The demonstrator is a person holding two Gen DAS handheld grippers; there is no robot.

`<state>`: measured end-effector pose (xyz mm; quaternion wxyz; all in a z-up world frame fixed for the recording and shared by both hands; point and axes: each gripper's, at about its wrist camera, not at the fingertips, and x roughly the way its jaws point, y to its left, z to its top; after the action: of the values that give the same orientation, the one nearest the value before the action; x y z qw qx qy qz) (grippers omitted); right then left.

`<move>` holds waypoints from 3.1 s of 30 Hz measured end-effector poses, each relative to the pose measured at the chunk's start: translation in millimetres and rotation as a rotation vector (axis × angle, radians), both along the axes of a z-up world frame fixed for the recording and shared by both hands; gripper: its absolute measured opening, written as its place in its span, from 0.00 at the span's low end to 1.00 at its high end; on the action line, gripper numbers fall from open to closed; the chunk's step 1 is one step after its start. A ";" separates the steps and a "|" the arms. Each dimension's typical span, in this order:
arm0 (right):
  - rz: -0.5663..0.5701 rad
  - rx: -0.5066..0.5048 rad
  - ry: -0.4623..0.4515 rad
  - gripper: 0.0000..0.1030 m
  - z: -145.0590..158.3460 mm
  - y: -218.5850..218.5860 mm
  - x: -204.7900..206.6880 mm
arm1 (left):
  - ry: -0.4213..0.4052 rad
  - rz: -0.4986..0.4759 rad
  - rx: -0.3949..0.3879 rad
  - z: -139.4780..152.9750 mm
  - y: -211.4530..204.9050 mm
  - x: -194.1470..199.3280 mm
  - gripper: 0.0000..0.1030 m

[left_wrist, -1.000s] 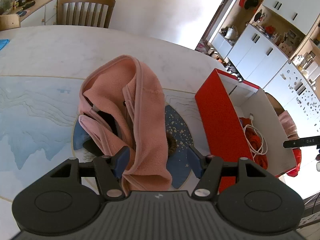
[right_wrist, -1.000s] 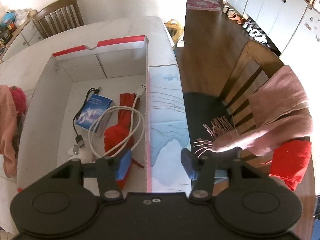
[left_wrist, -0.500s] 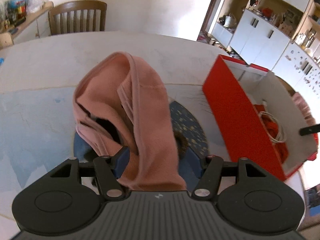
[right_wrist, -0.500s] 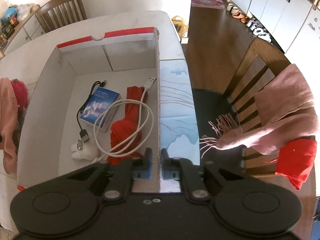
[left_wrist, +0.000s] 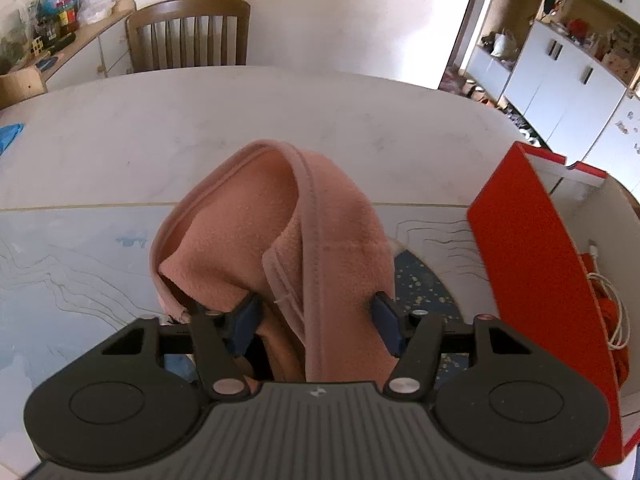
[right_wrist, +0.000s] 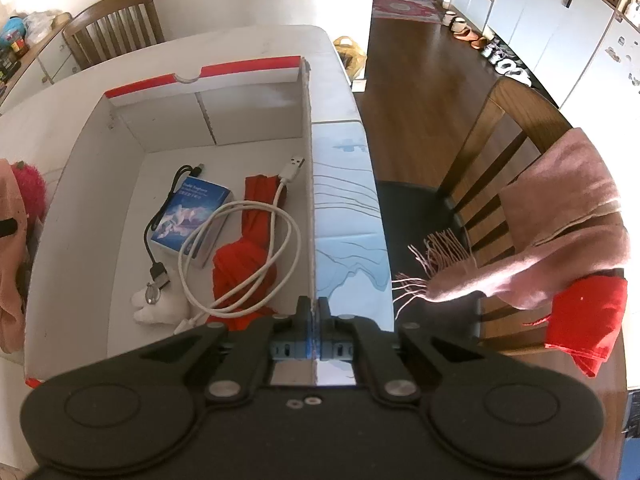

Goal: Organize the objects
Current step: 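Grasp the pink cloth with the left gripper, then carry the pink cloth into the white box with the left gripper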

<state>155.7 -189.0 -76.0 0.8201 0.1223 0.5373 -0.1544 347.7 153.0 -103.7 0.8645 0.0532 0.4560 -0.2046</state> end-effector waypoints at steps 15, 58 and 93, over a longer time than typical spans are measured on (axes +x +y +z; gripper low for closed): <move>-0.022 -0.037 0.005 0.02 0.2 7.7 0.1 | -0.028 -0.020 -0.145 23.8 37.0 -15.0 0.07; 0.124 0.054 -0.068 0.04 -1.1 -8.4 -12.1 | -0.105 -0.526 -0.419 187.9 -169.1 -106.5 0.07; 0.116 0.068 -0.062 0.04 -2.2 -11.2 -11.3 | 0.187 -0.597 0.039 -10.9 -250.1 -74.7 0.08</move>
<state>144.5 -200.2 -78.2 0.8394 0.1234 0.5225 -0.0845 273.1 -97.1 -114.6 0.7194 0.1825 0.5014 -0.4446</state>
